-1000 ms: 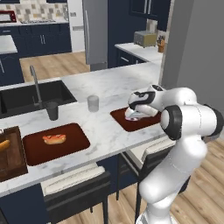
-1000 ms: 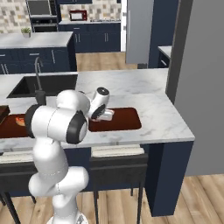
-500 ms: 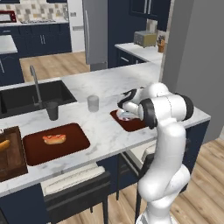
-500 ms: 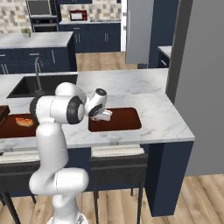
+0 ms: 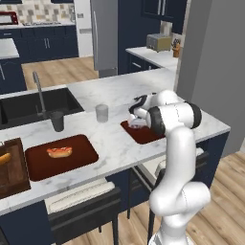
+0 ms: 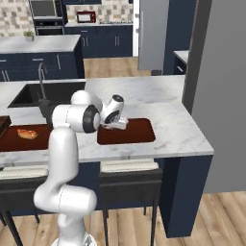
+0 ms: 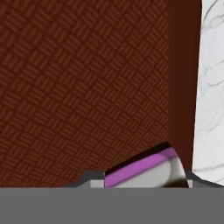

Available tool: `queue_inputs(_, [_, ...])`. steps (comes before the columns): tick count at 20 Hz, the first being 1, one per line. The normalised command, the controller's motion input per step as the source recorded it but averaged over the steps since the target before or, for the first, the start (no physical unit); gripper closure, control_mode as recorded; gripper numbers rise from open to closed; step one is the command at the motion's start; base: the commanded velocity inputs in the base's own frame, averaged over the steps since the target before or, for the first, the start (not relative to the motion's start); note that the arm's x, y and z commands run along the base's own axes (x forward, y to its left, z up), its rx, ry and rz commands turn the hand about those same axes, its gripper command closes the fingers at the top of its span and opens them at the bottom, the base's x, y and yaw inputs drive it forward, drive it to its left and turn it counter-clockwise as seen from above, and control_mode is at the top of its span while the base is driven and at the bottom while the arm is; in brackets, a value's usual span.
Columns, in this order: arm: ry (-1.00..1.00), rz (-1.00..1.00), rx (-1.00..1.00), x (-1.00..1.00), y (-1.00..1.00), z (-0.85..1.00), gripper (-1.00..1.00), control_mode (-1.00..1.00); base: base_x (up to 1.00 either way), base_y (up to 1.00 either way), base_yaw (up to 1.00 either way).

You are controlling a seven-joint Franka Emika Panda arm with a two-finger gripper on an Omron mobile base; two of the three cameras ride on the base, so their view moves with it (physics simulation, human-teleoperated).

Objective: Take the cake and donut from the fridge and place them on the empty tray on the dining counter.

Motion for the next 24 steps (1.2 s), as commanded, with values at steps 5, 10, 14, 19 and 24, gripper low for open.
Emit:
queue_inputs(5, [-0.11, 0.11, 0.0, -0.43, -0.32, -0.1, -1.0, -1.0, 0.0, 0.0, 0.0])
queue_inputs(10, [-0.21, 0.16, 0.0, -0.91, -0.16, 0.0, -1.0, -1.0, 0.0, 0.0, 0.0])
queue_inputs(14, [-0.26, 0.2, 0.0, -1.0, -0.09, 0.1, -1.0, -1.0, 0.0, 0.0, 0.0])
queue_inputs(19, [-0.38, 0.07, -0.04, -1.0, -0.52, 0.07, -1.0, -1.0, 0.0, 0.0, 0.0])
queue_inputs(24, [-0.39, 0.0, -0.04, -1.0, -0.61, 0.02, -1.0, -1.0, 0.0, 0.0, 0.0])
